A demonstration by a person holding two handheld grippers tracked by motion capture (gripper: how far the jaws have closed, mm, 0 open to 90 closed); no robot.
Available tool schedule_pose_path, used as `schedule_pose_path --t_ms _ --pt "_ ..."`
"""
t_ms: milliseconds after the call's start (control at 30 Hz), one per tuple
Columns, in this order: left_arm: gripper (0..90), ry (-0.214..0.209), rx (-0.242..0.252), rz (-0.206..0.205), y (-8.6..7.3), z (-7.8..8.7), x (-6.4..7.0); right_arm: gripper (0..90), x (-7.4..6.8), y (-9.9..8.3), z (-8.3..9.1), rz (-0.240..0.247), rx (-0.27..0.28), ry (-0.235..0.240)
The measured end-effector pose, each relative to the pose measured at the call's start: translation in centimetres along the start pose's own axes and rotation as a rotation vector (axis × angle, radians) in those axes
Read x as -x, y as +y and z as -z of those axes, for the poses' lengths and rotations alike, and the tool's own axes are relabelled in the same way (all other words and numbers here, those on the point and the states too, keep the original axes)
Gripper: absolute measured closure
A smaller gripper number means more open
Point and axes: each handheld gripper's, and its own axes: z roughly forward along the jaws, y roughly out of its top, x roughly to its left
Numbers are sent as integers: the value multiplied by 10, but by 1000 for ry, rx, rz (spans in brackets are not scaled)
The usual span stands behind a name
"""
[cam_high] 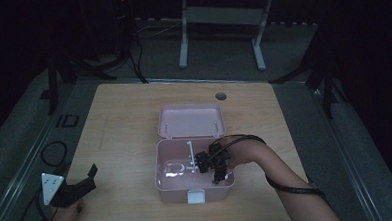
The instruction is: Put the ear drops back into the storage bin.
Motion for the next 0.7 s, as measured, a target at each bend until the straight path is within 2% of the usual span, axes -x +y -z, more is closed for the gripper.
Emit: schedule_pose_path --t_ms 300,467,567,633,700 --pt "4 2 0 0 0 0 0 519 -7 -20 55 -11 146 -71" --pt "4 2 0 -1 0 0 0 456 -7 -46 71 -83 175 -116" --pt "4 2 0 -1 0 0 0 367 -7 -60 73 -131 190 -123" --pt "4 1 2 -2 0 0 0 254 -5 -72 73 -172 213 -122" --pt "4 2 1 -2 0 0 0 197 -6 -82 71 -183 221 -120"
